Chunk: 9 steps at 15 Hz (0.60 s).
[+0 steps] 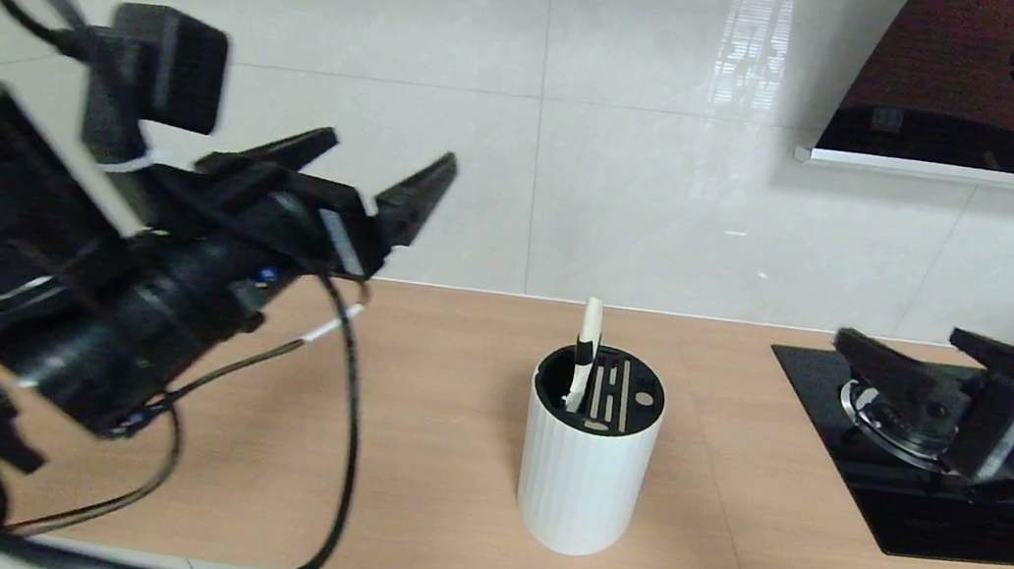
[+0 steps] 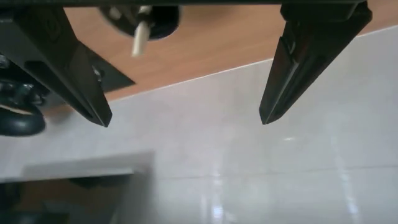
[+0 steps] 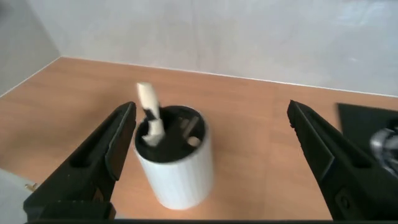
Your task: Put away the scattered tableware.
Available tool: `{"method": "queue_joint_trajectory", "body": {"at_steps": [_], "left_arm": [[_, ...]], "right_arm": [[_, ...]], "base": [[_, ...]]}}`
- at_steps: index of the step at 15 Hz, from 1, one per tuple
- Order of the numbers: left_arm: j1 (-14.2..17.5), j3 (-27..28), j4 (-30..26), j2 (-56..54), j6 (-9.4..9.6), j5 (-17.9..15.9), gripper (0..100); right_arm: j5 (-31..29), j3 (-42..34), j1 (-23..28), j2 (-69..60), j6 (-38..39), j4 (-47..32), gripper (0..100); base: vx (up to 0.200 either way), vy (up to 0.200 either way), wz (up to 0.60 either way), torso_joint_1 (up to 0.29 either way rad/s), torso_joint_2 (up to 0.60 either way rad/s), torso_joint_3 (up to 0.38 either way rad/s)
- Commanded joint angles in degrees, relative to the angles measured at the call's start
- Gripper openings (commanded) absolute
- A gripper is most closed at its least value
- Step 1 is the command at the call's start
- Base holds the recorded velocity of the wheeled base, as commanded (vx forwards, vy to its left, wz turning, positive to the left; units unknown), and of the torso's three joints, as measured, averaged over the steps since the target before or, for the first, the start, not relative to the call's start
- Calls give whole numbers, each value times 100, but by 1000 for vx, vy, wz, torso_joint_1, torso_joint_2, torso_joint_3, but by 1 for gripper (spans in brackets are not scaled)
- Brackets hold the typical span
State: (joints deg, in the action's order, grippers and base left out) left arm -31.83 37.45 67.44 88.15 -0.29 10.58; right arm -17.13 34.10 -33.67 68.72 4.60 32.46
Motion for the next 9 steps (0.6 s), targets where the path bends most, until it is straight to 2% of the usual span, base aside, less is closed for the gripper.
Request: {"method": "queue_joint_trajectory", "body": {"at_steps": [1,2,4,5,6,7,9], "left_arm": [[986,-1811,-952,-2636,-50,76,100],[1118,-2137,-1708,-3506,-67,84,100],[1153,-2119,-3589,-5229,-67,93,100],[1390,-1978,-4617,-6003,-111,76,100],[1935,-1926,-5338,-6583,-287,-39,100],[2163,-1864,-5654,-6899,-437,-232,100],[2620,-1934,-5812,-7435,-542,-575,100]], "right_arm": [[52,-1538,757,-1511,15,32,100],[131,-1828,968,-2073,15,14,100],[131,-2003,1328,-3066,-108,-109,100],[113,-2012,1495,-3637,-460,-425,100],[113,-1986,1662,-4138,-583,-847,100],[113,-1977,1820,-4455,-583,-1172,100],[113,-1977,2260,-5123,-627,-1691,100]], "base": [[0,0,0,0,0,0],[0,0,0,0,0,0],[0,0,0,0,0,0],[0,0,0,0,0,0],[0,0,0,0,0,0],[0,0,0,0,0,0],[0,0,0,0,0,0]]}}
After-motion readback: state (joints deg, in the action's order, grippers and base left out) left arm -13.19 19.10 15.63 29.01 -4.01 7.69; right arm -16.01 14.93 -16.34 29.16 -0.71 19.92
